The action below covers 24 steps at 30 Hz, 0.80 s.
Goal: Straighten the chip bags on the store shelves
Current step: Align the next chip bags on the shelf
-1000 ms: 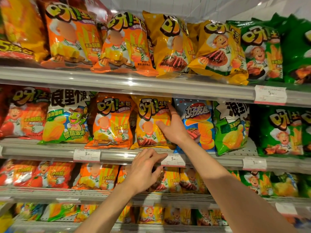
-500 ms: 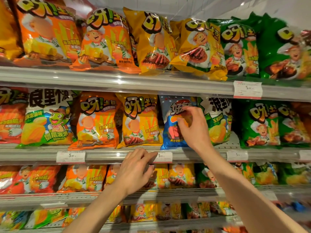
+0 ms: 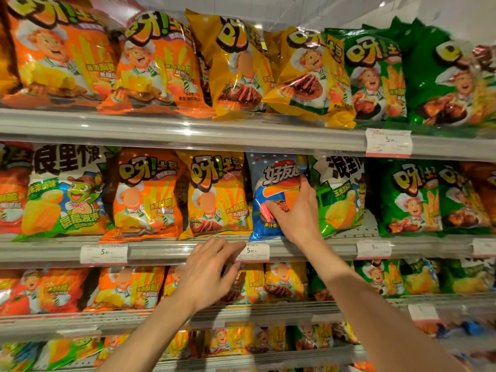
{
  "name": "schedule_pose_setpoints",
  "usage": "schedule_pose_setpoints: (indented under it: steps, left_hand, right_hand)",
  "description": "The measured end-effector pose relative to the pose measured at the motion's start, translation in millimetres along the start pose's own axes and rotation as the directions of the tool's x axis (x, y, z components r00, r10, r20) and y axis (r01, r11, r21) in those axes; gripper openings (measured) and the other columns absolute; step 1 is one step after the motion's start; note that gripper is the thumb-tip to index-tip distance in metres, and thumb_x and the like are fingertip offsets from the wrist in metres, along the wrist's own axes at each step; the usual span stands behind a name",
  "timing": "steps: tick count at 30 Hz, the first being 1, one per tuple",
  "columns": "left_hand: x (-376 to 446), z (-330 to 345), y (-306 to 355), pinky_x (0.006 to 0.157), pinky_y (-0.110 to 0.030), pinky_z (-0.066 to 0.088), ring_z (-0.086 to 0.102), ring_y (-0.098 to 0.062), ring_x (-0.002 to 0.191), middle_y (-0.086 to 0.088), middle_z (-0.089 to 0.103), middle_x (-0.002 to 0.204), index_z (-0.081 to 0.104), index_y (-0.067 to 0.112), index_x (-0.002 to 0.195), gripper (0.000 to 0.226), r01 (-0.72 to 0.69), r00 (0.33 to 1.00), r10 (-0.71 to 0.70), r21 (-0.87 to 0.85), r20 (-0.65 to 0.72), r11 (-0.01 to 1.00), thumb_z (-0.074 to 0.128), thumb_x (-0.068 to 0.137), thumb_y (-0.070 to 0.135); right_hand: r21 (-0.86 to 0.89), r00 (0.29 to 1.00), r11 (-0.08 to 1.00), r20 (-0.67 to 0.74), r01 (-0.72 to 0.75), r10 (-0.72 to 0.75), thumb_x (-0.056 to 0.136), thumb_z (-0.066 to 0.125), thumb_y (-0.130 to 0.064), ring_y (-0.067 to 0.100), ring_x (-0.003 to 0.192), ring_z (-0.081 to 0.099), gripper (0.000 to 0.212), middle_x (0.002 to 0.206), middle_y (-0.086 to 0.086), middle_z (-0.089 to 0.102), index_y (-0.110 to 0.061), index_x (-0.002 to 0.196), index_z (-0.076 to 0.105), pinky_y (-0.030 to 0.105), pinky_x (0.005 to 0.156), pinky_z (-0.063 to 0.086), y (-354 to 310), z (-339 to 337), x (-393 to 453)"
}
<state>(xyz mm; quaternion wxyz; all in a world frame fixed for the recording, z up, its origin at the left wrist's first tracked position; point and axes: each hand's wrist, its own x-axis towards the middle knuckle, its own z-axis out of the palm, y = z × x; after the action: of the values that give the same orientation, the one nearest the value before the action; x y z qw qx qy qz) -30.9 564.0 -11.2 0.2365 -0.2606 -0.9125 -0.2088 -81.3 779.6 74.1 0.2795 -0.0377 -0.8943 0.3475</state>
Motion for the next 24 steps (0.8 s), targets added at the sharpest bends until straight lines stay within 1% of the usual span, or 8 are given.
schedule_pose_setpoints:
  steps: [5, 7, 9, 12, 15, 17, 22, 24]
  left_hand:
    - [0, -1, -1, 0.081, -0.029, 0.042, 0.054, -0.011, 0.1, 0.013, 0.058, 0.101, 0.056, 0.03, 0.135, 0.043, 0.001, 1.0, -0.001, -0.018, 0.012, 1.0, 0.054, 0.093, 0.041]
    - [1, -2, -2, 0.081, -0.031, 0.043, 0.054, -0.01, 0.1, 0.014, 0.057, 0.101, 0.056, 0.031, 0.135, 0.043, 0.004, 1.0, -0.003, -0.033, 0.015, 0.999, 0.053, 0.093, 0.041]
    - [1, -2, -3, 0.081, -0.031, 0.044, 0.053, -0.01, 0.1, 0.015, 0.056, 0.101, 0.055, 0.032, 0.135, 0.044, 0.003, 1.0, -0.003, -0.038, 0.025, 0.999, 0.052, 0.093, 0.042]
    - [1, -1, -5, 0.082, -0.033, 0.045, 0.054, -0.01, 0.1, 0.015, 0.055, 0.101, 0.053, 0.033, 0.137, 0.045, 0.001, 0.999, 0.001, -0.04, 0.034, 0.999, 0.051, 0.093, 0.043]
    - [1, -1, -4, 0.082, -0.032, 0.044, 0.053, -0.01, 0.099, 0.015, 0.055, 0.101, 0.053, 0.033, 0.137, 0.045, 0.001, 1.0, 0.0, -0.037, 0.028, 0.999, 0.051, 0.093, 0.043]
    - [2, 0, -4, 0.081, -0.032, 0.043, 0.053, -0.01, 0.1, 0.015, 0.056, 0.101, 0.054, 0.033, 0.136, 0.045, 0.002, 1.0, -0.001, -0.035, 0.026, 0.999, 0.051, 0.093, 0.043]
    - [1, 0, -4, 0.081, -0.033, 0.044, 0.054, -0.01, 0.1, 0.015, 0.054, 0.101, 0.053, 0.033, 0.137, 0.045, 0.005, 0.999, -0.004, -0.039, 0.038, 0.999, 0.053, 0.093, 0.041]
    - [2, -1, -3, 0.08, -0.033, 0.044, 0.054, -0.01, 0.099, 0.015, 0.054, 0.1, 0.053, 0.033, 0.137, 0.045, 0.003, 0.999, -0.002, -0.038, 0.039, 0.999, 0.054, 0.093, 0.04]
  right_hand:
    - [-0.09, 0.991, 0.995, -0.135, -0.033, 0.021, 0.077, 0.077, -0.056, 0.035, 0.13, 0.044, 0.102, 0.139, 0.015, 0.043, -0.009, 0.152, 0.026, 0.048, 0.105, 0.036, -15, 16, -1]
    - [-0.095, 0.989, 0.995, -0.147, -0.025, 0.011, 0.077, 0.076, -0.058, 0.035, 0.13, 0.043, 0.102, 0.139, 0.016, 0.043, -0.008, 0.151, 0.027, 0.047, 0.106, 0.037, -16, 21, -2]
    - [-0.029, 0.993, 0.999, -0.12, -0.014, 0.01, 0.077, 0.077, -0.058, 0.034, 0.135, 0.039, 0.104, 0.142, 0.015, 0.041, -0.008, 0.152, 0.025, 0.046, 0.11, 0.035, -11, 19, -1]
    - [0.141, 0.999, 0.989, -0.011, -0.047, 0.049, 0.082, 0.073, -0.056, 0.028, 0.146, 0.028, 0.106, 0.155, 0.013, 0.03, -0.009, 0.158, 0.015, 0.042, 0.119, 0.027, 4, 8, -3]
    - [0.307, 0.983, 0.938, 0.13, -0.161, 0.127, 0.091, 0.061, -0.057, 0.025, 0.151, 0.025, 0.096, 0.164, 0.007, 0.024, -0.014, 0.16, 0.009, 0.042, 0.123, 0.024, 18, 0, -5]
    - [0.327, 0.973, 0.924, 0.174, -0.2, 0.149, 0.097, 0.053, -0.054, 0.024, 0.151, 0.025, 0.088, 0.165, 0.006, 0.024, -0.015, 0.16, 0.008, 0.041, 0.123, 0.024, 20, -1, -3]
    - [0.376, 0.98, 0.905, 0.081, -0.198, 0.181, 0.099, 0.059, -0.039, 0.022, 0.145, 0.037, 0.078, 0.156, 0.01, 0.04, -0.012, 0.158, 0.017, 0.042, 0.118, 0.034, 15, 3, 4]
    - [0.367, 0.979, 0.909, 0.037, -0.198, 0.198, 0.097, 0.062, -0.04, 0.025, 0.138, 0.047, 0.077, 0.149, 0.011, 0.047, -0.013, 0.157, 0.021, 0.046, 0.113, 0.041, 13, 5, 6]
